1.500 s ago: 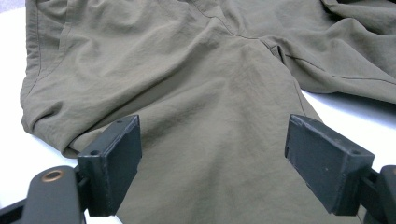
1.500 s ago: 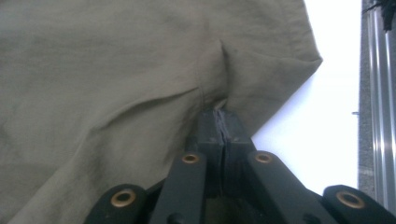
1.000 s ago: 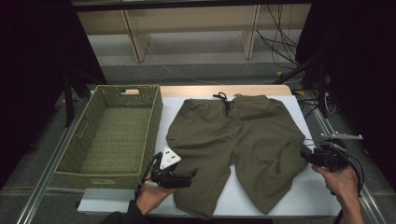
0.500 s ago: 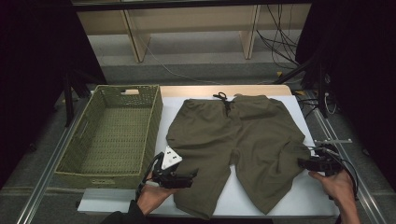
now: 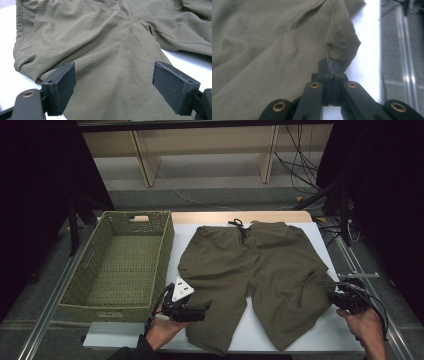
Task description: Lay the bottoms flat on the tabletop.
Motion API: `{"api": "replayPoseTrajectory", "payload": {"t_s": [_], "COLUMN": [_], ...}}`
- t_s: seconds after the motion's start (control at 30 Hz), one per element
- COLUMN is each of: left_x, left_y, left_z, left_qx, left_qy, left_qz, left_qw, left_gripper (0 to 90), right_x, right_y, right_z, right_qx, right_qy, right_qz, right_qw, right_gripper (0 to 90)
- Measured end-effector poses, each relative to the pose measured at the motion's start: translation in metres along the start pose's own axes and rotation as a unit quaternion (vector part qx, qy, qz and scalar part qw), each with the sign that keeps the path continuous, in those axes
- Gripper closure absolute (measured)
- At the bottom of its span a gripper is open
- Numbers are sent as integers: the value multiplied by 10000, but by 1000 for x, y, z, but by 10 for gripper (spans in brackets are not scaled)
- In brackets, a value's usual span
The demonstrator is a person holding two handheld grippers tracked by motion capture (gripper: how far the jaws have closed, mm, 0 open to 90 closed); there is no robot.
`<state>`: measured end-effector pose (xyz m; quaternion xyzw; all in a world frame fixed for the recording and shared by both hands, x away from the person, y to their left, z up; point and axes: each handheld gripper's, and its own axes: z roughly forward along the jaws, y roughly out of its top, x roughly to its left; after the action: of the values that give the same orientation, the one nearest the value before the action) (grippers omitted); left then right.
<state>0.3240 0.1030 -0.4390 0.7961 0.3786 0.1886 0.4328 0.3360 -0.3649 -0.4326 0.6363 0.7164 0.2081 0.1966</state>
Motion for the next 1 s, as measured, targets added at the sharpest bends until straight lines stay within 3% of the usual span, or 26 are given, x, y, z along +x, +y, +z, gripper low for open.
{"api": "replayPoseTrajectory", "payload": {"t_s": [0.27, 0.37, 0.43, 0.53, 0.57, 0.63, 0.73, 0.83, 1.0], "left_x": [0, -1, -1, 0, 1, 1, 1, 1, 2], "left_y": [0, 0, 1, 1, 1, 2, 3, 4, 5], "left_z": [0, 0, 0, 0, 0, -1, -1, -2, -5], "left_qx": [-18, -10, -12, -16, -21, -28, -71, -81, -110], "left_qy": [-1, -1, -1, 12, 21, 30, 14, 17, 29], "left_qz": [0, 9, 12, -1, -2, -21, -67, -47, -65], "left_qw": [10000, 10000, 10000, 10000, 10000, 10000, 10000, 10000, 9999], "left_gripper": [185, 185, 185, 185, 185, 185, 185, 185, 182], "right_x": [-12, -17, -18, -10, -5, 8, 32, 63, 113], "right_y": [-29, -32, -32, -25, -22, -15, -3, 10, 28], "right_z": [-23, -26, -25, -30, -34, -39, -34, -22, -3], "right_qx": [120, 155, 162, -161, -304, -671, -873, -861, -794], "right_qy": [-476, -540, -638, -682, -675, -355, 333, 983, 1633], "right_qz": [364, 448, 463, 486, 314, 182, -142, -393, -861], "right_qw": [9981, 9974, 9968, 9964, 9968, 9969, 9955, 9907, 9796], "right_gripper": [899, 893, 793, 561, 520, 482, 457, 449, 435]}}
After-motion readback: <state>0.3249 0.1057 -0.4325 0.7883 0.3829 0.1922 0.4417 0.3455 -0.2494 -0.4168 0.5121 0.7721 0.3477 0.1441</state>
